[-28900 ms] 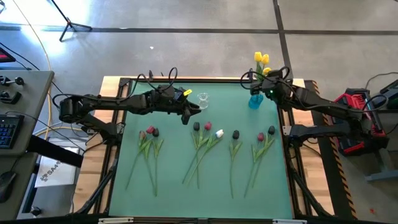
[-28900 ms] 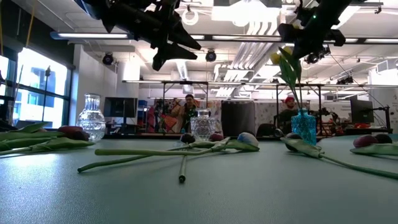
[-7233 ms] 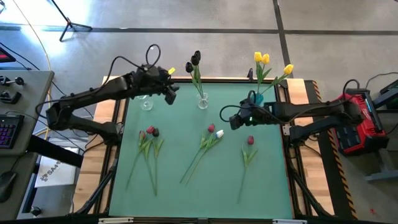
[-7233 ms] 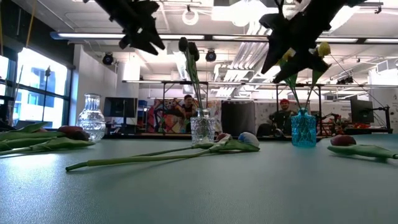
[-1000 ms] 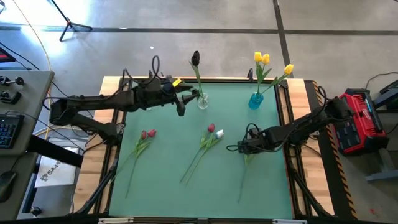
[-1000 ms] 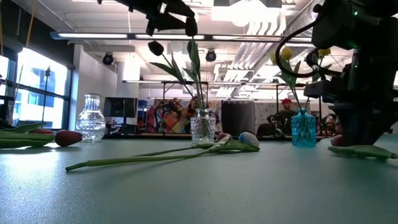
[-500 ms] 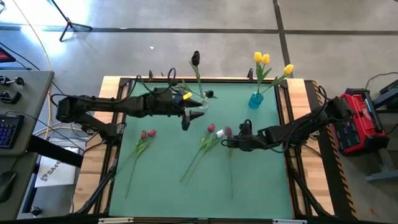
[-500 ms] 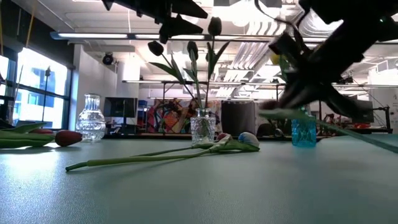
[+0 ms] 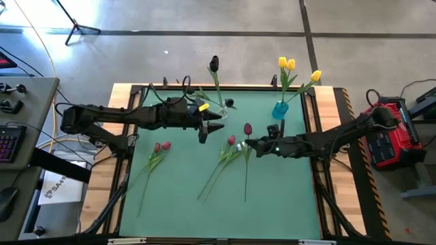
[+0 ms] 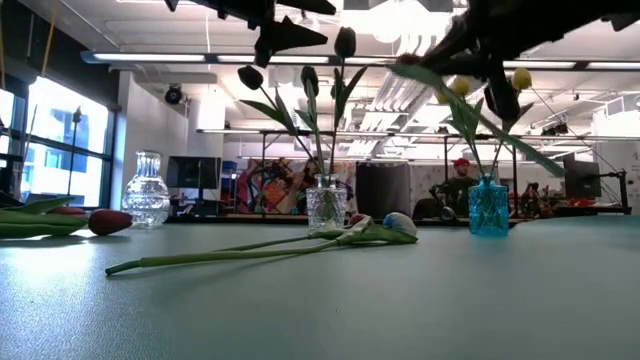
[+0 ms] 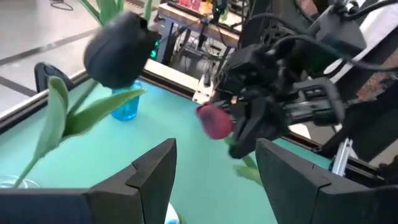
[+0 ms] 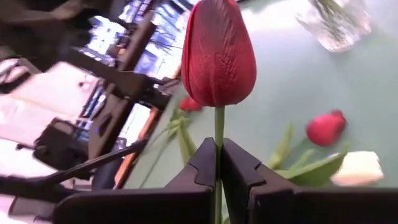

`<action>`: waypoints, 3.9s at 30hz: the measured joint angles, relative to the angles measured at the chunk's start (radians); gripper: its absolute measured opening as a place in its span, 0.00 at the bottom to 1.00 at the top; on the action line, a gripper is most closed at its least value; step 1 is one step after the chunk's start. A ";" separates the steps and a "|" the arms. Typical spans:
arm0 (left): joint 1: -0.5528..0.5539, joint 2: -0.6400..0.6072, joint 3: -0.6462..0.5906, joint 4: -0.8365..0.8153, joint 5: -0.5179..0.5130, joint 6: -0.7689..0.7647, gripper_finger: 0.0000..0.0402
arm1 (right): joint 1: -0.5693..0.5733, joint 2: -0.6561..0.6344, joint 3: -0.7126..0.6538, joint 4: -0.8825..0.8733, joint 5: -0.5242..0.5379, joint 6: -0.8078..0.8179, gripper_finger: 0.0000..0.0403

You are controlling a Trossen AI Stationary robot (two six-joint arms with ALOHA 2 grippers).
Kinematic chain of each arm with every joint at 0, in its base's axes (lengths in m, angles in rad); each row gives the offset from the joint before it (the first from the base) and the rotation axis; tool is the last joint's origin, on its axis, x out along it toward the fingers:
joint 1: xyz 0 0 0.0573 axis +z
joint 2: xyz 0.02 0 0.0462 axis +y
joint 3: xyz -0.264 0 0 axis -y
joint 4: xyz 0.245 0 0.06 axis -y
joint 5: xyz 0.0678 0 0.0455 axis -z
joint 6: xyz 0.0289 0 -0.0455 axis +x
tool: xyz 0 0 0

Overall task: Sort flowers into vase by color
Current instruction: Put the red tulip into the left transparent vase

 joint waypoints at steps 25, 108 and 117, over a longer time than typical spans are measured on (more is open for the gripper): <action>-0.050 0.039 0.000 0.175 0.173 -0.011 0.52 | -0.222 0.008 0.047 0.499 -0.681 -0.614 0.00; 0.544 -0.625 -0.257 -0.526 -0.572 0.015 0.03 | -0.281 -0.015 0.431 -0.417 -0.113 -0.551 0.39; 0.544 -0.625 -0.257 -0.682 -0.500 -0.126 0.26 | -0.291 -0.015 0.430 -0.826 -0.077 -0.288 0.39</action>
